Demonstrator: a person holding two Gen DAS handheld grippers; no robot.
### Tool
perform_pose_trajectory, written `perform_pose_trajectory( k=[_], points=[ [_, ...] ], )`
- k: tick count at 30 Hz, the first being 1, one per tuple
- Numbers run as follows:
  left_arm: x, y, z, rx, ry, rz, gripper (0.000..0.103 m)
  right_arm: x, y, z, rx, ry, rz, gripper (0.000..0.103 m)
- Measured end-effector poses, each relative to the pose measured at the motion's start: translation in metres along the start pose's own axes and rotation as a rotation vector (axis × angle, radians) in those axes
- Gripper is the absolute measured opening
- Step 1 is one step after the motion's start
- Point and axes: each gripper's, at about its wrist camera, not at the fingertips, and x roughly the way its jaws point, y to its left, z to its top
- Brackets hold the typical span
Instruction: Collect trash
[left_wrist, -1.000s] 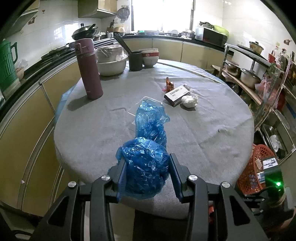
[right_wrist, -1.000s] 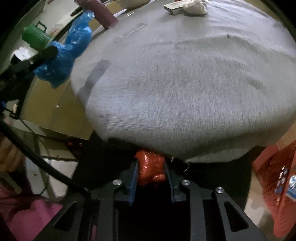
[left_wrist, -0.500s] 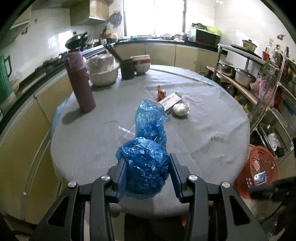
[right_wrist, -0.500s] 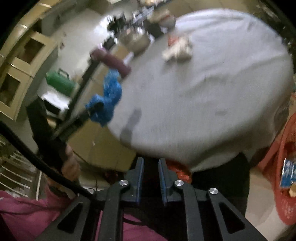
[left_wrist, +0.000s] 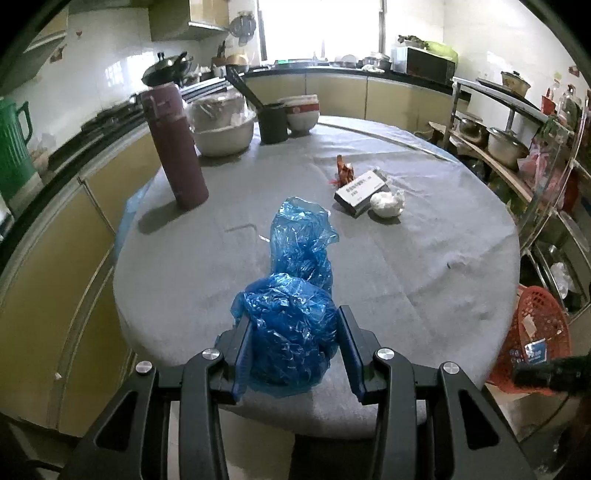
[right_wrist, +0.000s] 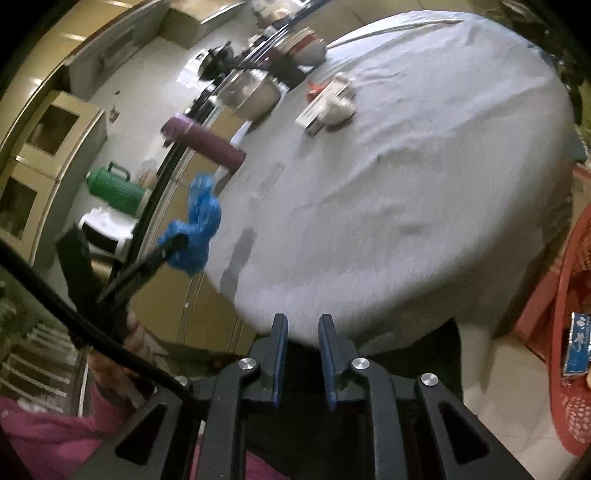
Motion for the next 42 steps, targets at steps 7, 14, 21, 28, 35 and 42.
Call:
perform_pose_trajectory(
  k=[7, 14, 21, 28, 35, 42],
  points=[
    [-0.006, -0.010, -0.005, 0.014, -0.013, -0.023, 0.044, 0.014, -0.009, -0.019, 0.036, 0.047, 0.024, 0.022],
    [-0.006, -0.015, -0.014, 0.046, -0.009, -0.037, 0.044, 0.019, 0.000, -0.018, 0.017, 0.036, 0.005, 0.040],
    [-0.003, -0.009, -0.015, 0.025, -0.002, -0.035, 0.045, 0.056, 0.028, -0.017, -0.106, 0.121, -0.069, 0.040],
    [-0.001, -0.005, -0.017, 0.015, 0.002, -0.039, 0.045, 0.102, 0.024, -0.006, -0.129, 0.192, -0.184, 0.040],
    [0.004, -0.003, -0.018, 0.004, 0.015, -0.050, 0.045, 0.119, 0.022, -0.003, -0.097, 0.236, -0.232, 0.039],
    [0.003, 0.002, -0.017, -0.004, 0.009, -0.048, 0.045, 0.107, 0.025, -0.003, -0.070, 0.196, -0.282, 0.039]
  ],
)
